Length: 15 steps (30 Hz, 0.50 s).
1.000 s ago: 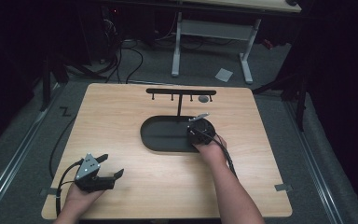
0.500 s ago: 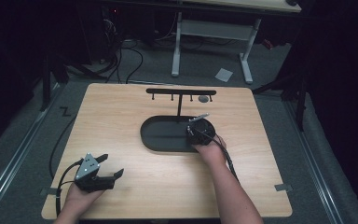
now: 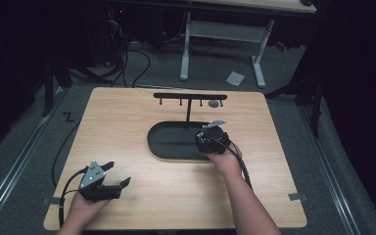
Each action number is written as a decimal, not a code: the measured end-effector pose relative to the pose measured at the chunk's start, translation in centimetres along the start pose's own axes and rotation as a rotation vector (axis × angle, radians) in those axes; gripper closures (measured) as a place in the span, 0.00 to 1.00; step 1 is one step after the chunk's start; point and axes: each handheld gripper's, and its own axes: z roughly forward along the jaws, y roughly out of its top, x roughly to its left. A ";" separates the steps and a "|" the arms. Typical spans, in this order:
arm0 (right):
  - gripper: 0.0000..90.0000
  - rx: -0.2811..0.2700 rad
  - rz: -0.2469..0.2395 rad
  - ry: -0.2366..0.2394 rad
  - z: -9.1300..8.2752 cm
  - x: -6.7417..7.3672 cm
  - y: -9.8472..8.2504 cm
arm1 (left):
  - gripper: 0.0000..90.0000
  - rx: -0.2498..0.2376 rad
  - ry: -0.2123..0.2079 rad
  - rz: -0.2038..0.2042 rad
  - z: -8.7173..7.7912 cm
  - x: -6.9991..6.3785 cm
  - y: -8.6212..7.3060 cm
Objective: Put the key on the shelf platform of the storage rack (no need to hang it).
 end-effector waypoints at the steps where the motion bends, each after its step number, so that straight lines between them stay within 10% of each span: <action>1: 0.36 -0.002 0.000 0.002 -0.1 -0.1 -0.1 | 0.18 0.002 -0.002 0.001 0.0 0.0 0.0; 15: 0.34 -0.068 0.065 0.029 -2.2 -1.1 -3.0 | 0.18 0.006 -0.001 0.004 0.2 -0.1 0.0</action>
